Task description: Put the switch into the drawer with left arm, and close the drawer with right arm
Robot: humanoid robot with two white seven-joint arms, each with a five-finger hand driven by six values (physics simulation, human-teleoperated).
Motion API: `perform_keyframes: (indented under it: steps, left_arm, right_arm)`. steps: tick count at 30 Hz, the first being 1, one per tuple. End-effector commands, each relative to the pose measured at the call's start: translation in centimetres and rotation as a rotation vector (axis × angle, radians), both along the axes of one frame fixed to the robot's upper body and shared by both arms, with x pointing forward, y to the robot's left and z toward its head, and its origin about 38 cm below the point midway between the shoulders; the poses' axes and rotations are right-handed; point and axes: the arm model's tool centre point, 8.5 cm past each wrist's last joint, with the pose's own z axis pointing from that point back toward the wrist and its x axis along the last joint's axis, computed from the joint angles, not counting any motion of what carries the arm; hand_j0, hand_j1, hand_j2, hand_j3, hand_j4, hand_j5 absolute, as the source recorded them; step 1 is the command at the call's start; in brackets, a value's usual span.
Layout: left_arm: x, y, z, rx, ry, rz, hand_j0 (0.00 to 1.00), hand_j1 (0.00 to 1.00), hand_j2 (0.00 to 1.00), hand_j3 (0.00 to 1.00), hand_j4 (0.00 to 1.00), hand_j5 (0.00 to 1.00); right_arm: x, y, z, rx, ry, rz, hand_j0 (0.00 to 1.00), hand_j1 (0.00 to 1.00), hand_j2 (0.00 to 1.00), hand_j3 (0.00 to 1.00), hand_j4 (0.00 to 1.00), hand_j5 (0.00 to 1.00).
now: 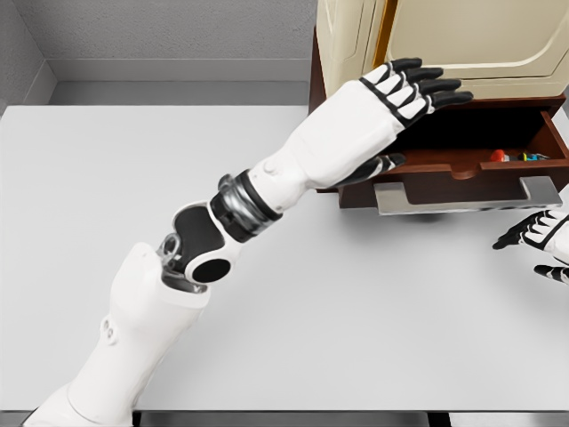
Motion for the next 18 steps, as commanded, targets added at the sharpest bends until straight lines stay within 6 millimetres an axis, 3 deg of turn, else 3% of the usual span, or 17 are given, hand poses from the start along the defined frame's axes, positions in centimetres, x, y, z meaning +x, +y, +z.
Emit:
perform_keyframes:
  steps: [1,5,9,11,16,18]
  left_arm:
    - [-0.6,2.5,0.9,-0.057,-0.044,-0.114,1.0,1.0,1.0,1.0,1.0,1.0]
    - [0.6,10.1,0.4,-0.095,0.059,-0.138,1.0,1.0,1.0,1.0,1.0,1.0]
    - [1.4,20.4,1.5,-0.14,0.17,-0.051,1.0,1.0,1.0,1.0,1.0,1.0]
    - [0.6,24.8,0.5,-0.174,0.284,-0.019,1.0,1.0,1.0,1.0,1.0,1.0]
    - [-1.5,30.6,-3.5,-0.168,0.489,0.086,1.0,1.0,1.0,1.0,1.0,1.0]
    - [-2.7,31.5,-6.0,-0.153,0.58,0.109,1.0,1.0,1.0,1.0,1.0,1.0]
  right_arm:
    - [0.1,0.0,0.3,-0.002,-0.001,0.004,0.73,0.73,0.73,0.73,0.73,0.73]
    - [0.3,-0.2,0.6,-0.014,-0.001,0.005,0.73,0.73,0.73,0.73,0.73,0.73]
    - [0.6,-0.2,1.0,-0.022,-0.009,0.008,0.73,0.73,0.73,0.73,0.73,0.73]
    - [0.7,-0.5,1.2,-0.022,-0.008,0.001,0.73,0.73,0.73,0.73,0.73,0.73]
    - [1.0,-1.4,1.2,-0.029,-0.009,-0.026,0.73,0.73,0.73,0.73,0.73,0.73]
    - [1.0,-1.3,1.3,-0.029,-0.01,-0.024,0.73,0.73,0.73,0.73,0.73,0.73]
